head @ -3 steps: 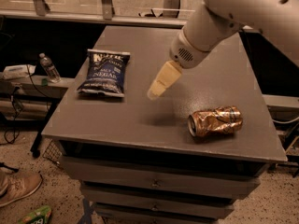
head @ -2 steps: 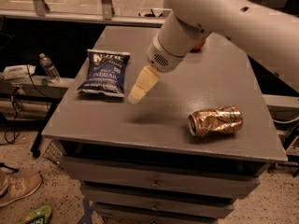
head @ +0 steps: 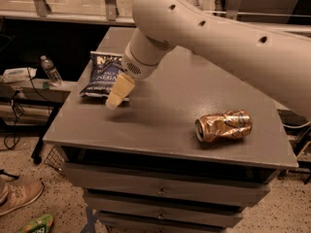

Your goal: Pick blue chip bag

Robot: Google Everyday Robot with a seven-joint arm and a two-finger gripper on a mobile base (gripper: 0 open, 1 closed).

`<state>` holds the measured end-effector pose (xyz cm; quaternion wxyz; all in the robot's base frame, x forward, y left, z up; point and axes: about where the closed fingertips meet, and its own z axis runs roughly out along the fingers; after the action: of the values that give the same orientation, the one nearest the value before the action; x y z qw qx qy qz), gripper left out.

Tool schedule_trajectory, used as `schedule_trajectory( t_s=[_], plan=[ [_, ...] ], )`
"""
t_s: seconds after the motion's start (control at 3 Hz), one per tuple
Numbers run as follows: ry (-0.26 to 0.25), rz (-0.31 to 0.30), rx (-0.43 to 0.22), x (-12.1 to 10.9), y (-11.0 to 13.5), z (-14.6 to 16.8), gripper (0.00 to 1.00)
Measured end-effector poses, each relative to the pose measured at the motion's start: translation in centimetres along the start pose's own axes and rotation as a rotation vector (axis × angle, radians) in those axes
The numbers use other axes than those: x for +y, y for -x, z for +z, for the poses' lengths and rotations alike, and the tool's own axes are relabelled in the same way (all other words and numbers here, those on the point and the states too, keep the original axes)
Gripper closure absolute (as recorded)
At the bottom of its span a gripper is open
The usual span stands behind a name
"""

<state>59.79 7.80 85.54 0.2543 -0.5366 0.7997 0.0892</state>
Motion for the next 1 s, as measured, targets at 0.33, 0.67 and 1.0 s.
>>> schedule_trajectory(
  t_s=[0.33, 0.67, 1.0],
  plan=[
    [-0.036, 0.019, -0.033, -0.4, 1.9, 0.8, 0.00],
    [-0.034, 0.038, -0.045, -0.2, 3.0, 2.3, 0.00],
    [-0.010, 0.049, -0.029, 0.4, 3.2, 4.0, 0.00]
  ],
)
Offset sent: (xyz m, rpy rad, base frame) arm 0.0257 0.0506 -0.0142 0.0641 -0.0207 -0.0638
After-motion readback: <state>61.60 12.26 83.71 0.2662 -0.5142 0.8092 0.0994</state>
